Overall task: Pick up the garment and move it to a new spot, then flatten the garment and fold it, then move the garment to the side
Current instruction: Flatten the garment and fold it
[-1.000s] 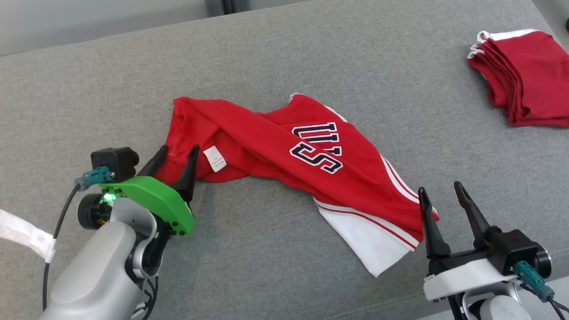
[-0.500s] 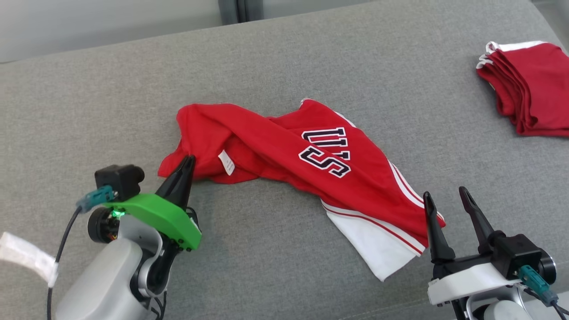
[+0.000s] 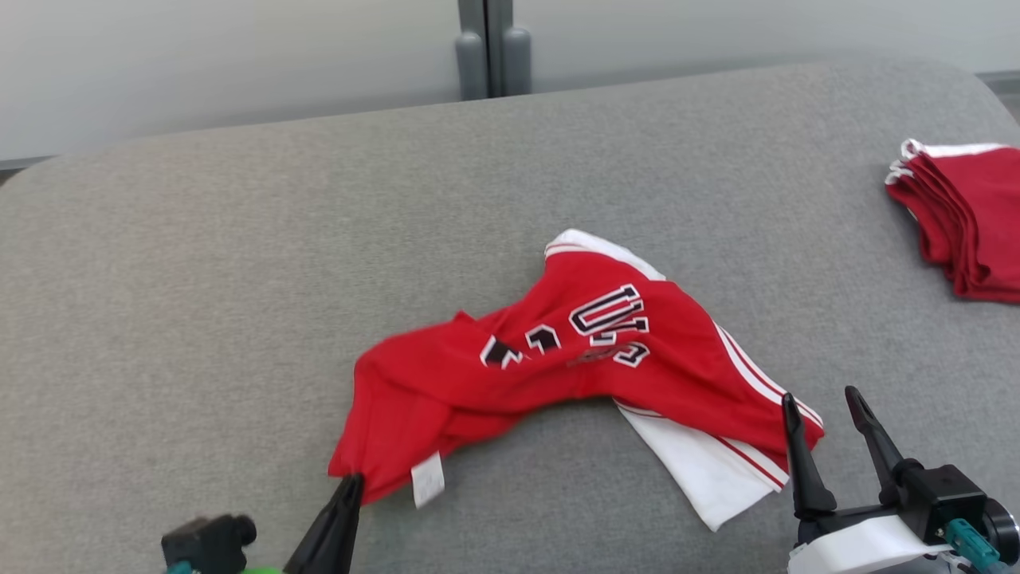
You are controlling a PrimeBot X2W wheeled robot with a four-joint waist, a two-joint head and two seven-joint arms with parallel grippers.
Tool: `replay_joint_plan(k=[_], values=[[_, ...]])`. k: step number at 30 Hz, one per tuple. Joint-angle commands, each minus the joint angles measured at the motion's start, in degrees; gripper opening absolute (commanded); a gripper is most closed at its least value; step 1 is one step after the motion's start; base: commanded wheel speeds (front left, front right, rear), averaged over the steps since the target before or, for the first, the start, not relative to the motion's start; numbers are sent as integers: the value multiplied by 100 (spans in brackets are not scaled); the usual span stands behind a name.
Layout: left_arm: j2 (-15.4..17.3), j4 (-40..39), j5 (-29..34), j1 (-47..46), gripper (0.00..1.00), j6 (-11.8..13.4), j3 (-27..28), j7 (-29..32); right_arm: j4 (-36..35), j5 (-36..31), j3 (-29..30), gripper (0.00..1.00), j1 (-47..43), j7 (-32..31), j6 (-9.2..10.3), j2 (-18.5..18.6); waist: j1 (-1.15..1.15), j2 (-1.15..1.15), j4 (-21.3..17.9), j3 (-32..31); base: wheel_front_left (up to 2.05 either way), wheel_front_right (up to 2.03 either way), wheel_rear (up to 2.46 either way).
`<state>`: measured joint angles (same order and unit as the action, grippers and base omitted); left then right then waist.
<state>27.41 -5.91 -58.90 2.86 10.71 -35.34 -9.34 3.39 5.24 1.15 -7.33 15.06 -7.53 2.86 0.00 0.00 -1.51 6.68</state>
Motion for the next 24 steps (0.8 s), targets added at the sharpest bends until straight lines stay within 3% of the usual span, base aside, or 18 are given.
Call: replay_joint_plan(k=[1,6,14,18,24], values=[[34,-146,-80,172,0,36,50,-92,-14,-43,43,100,-82,14,9,8,0,0,254,-223,0,0,0],[102,-655,40,75,0,134,122,-121,18,-91,-59,100,-131,14,9,4,0,0,433,-348,0,0,0],[309,-1237,134,-756,0,164,235,373,37,53,-239,100,40,14,9,8,0,0,-4,-365,0,0,0],[197,-879,-108,-1661,0,49,354,884,55,160,-301,100,159,14,9,7,0,0,-423,-169,0,0,0],[77,282,-77,-3346,0,-150,306,1708,67,405,-377,100,484,14,9,6,0,0,-1231,357,0,0,0]])
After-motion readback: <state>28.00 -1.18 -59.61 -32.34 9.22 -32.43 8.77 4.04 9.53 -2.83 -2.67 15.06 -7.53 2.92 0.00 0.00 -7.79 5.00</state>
